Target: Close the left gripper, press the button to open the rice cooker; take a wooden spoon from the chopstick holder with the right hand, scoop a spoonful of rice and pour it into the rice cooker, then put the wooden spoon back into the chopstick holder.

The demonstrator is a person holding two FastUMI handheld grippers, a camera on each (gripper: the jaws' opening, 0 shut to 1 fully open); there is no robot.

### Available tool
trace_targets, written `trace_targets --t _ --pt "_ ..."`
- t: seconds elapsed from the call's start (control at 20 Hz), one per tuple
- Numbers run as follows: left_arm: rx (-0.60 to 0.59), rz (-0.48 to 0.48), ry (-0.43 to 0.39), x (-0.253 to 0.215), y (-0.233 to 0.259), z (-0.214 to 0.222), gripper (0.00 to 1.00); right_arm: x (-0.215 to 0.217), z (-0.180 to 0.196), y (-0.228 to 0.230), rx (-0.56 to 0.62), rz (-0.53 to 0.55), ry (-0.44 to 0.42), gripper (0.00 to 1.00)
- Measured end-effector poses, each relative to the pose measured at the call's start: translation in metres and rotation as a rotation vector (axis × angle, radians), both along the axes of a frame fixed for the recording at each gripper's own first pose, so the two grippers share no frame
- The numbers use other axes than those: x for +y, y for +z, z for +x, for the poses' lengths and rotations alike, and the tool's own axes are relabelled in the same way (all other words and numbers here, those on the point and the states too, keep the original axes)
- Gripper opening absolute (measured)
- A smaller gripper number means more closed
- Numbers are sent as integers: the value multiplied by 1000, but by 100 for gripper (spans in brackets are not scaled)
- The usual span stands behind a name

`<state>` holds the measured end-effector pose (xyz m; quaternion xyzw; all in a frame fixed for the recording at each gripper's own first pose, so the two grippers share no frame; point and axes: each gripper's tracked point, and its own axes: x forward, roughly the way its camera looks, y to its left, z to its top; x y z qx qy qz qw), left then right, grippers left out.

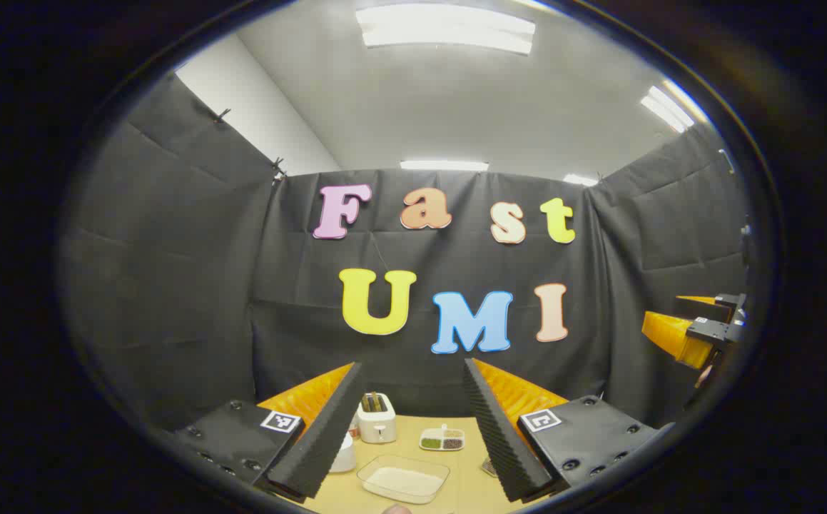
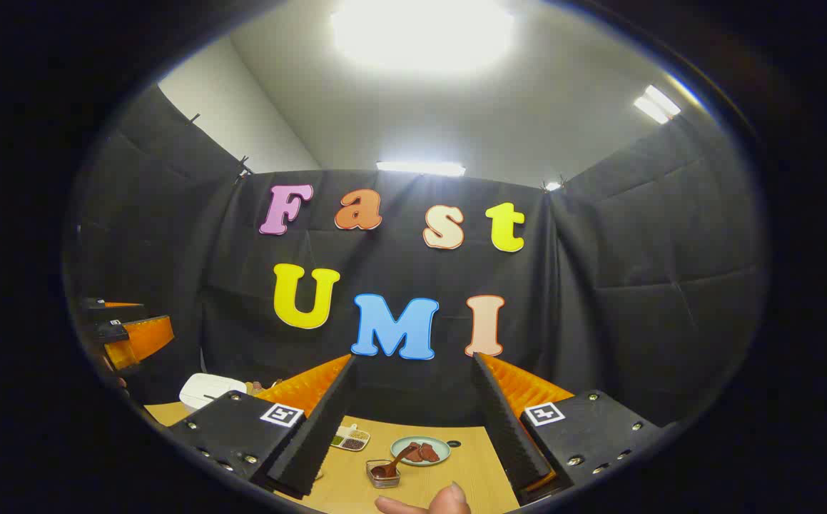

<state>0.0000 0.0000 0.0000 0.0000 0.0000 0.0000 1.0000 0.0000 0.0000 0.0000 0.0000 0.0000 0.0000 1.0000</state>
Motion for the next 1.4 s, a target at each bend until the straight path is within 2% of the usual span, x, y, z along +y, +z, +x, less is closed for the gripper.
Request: trace_targets --t 0.7,0.85,0.9,1.1,1.3,1.4 --pt "3 64 100 -31 5 -26 93 -25 -6 -9 -1 9 101 97" --pt "20 48 129 -34 2 -33 99 -31 -6 -16 4 29 123 97" --pt "27 42 143 -30 -4 -32 93 -31 -5 -19 4 34 133 97" --pt "81 28 206 0 -25 -18 93 -18 1 -35 47 69 151 97" --pt "143 38 238 52 -65 25 92 3 22 -36 52 43 135 97" --pt "169 12 240 82 -87 51 84 25 38 -34 59 32 115 97"
